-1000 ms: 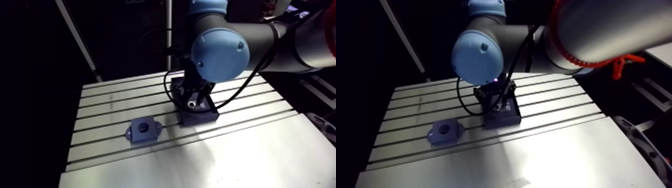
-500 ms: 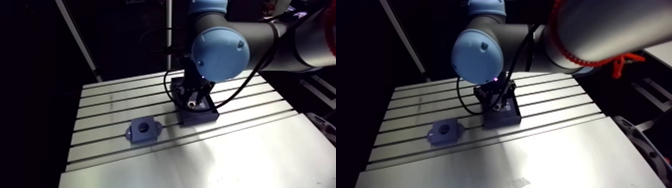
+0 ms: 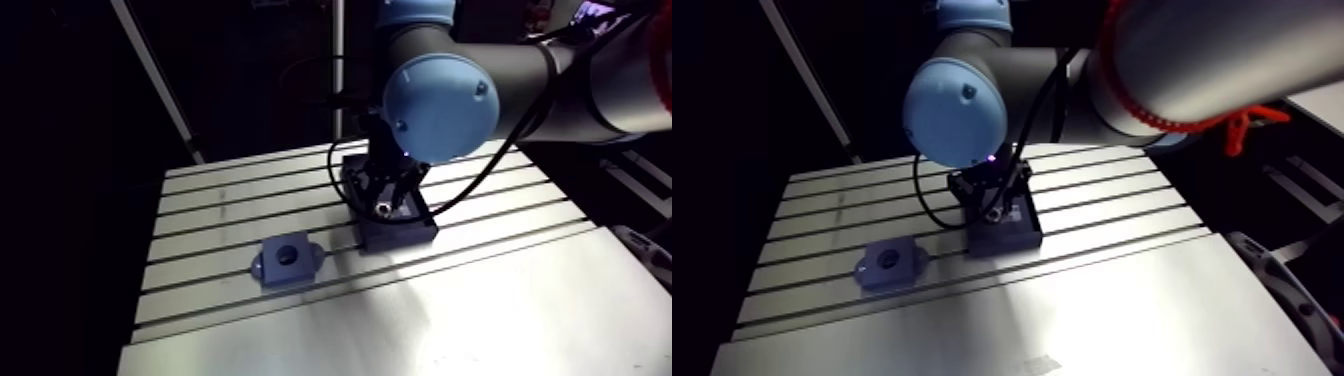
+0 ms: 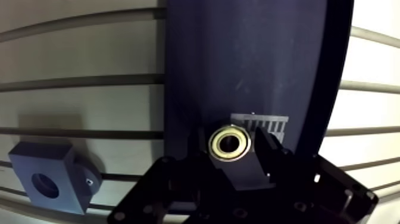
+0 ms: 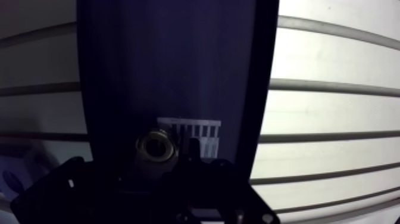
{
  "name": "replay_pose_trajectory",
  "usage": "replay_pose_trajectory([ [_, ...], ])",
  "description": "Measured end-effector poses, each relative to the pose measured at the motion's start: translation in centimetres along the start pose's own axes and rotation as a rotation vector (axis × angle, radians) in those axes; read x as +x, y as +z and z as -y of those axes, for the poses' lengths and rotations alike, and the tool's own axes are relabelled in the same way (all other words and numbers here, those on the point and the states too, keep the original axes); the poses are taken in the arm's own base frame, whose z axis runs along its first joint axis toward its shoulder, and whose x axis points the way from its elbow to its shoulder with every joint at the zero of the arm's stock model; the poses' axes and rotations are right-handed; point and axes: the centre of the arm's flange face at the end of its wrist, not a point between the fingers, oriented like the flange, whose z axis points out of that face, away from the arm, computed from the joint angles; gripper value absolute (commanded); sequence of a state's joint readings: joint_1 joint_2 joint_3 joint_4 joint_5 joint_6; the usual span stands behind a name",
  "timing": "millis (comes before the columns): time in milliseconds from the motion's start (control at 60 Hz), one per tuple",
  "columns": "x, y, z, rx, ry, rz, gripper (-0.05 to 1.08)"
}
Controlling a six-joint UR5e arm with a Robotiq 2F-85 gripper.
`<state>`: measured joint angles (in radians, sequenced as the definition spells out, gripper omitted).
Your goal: Pick up the bearing and press it into the housing until flush.
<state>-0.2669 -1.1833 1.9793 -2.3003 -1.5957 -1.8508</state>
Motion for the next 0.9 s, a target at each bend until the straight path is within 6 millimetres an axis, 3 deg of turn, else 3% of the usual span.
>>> replay_pose_trajectory([
  [900,-0.16,0.18,0.13,0.001,-0.002,0.005,0.56],
])
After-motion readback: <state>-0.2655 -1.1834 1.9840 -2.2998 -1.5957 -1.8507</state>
